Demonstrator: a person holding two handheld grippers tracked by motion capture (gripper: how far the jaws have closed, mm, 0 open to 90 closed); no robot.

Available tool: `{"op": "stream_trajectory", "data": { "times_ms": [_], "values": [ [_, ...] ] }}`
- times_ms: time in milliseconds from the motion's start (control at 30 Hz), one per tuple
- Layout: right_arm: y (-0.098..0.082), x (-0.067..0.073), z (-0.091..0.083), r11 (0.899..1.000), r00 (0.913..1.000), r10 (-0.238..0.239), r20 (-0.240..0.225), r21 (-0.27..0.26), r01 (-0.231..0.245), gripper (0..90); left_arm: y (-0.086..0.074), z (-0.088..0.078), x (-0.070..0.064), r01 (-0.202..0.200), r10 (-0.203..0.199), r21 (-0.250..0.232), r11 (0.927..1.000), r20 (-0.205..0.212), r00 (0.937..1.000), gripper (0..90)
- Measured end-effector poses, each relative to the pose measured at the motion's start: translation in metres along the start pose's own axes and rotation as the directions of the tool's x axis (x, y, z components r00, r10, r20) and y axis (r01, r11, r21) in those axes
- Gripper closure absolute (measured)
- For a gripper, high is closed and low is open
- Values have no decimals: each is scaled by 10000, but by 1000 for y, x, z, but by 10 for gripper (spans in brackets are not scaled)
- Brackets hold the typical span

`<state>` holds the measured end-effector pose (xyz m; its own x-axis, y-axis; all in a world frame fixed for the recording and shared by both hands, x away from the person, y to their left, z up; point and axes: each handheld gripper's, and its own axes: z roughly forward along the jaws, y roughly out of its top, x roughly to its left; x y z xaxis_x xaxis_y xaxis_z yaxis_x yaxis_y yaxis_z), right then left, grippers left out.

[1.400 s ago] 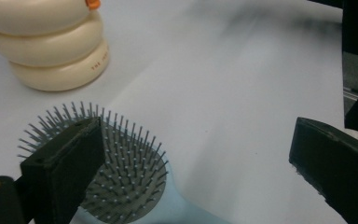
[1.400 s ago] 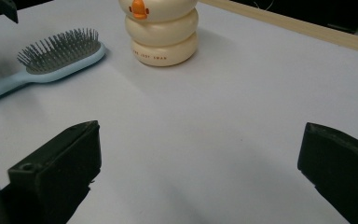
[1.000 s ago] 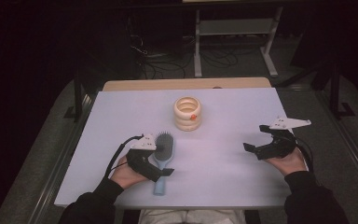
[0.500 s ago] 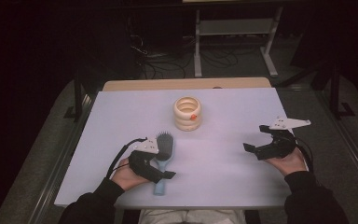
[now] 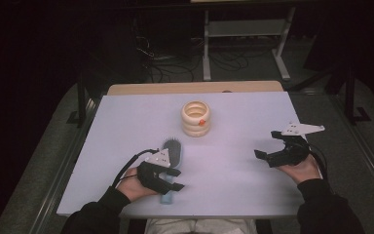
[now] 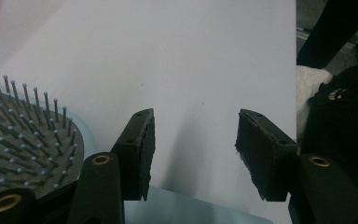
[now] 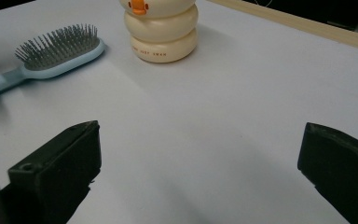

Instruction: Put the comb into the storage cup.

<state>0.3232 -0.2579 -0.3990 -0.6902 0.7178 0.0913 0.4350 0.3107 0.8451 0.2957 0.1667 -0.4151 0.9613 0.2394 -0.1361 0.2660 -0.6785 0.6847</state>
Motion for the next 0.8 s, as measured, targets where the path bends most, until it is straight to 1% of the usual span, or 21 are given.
{"op": "stream_trajectory", "data": {
  "times_ms": [167,200,233,267,333,400,467,533,600,700,800],
  "values": [
    [0,0,-1,10000,10000,12,5,2,-12,0,0,1,-3,-26,24,213,9998,71,10000,573],
    [0,0,-1,10000,10000,6,5,-2,-6,0,0,1,-5,-62,59,260,9996,123,9999,598],
    [0,0,-1,10000,10000,5,2,-1,-5,0,0,1,-5,-196,192,311,9993,112,9998,619],
    [0,0,-1,10000,10000,-8,-3,6,8,0,-1,1,-7,-296,294,373,9989,60,9996,651],
    [0,1,0,10000,10000,-21,0,20,21,0,-1,1,-9,-536,540,530,9972,-72,9985,746],
    [0,1,0,10000,10000,-33,0,31,33,0,-1,1,-10,-644,649,653,9958,-58,9979,823],
    [0,1,0,10000,10000,-53,-3,41,53,0,-1,1,-11,-698,701,674,9953,-23,9975,867],
    [0,1,0,10000,10000,-80,-3,44,80,0,-1,0,-11,-710,708,701,9950,61,9975,897],
    [0,1,0,10000,10000,-74,-7,46,74,0,-1,1,-11,-655,648,748,9950,114,9978,899],
    [0,1,0,9999,10000,-89,-3,54,89,0,-1,3,-10,-560,544,1018,9932,181,9984,900],
    [0,1,0,10000,10000,-88,-9,46,88,0,-2,3,-9,-514,481,1110,9925,320,9983,900]
  ]
}}
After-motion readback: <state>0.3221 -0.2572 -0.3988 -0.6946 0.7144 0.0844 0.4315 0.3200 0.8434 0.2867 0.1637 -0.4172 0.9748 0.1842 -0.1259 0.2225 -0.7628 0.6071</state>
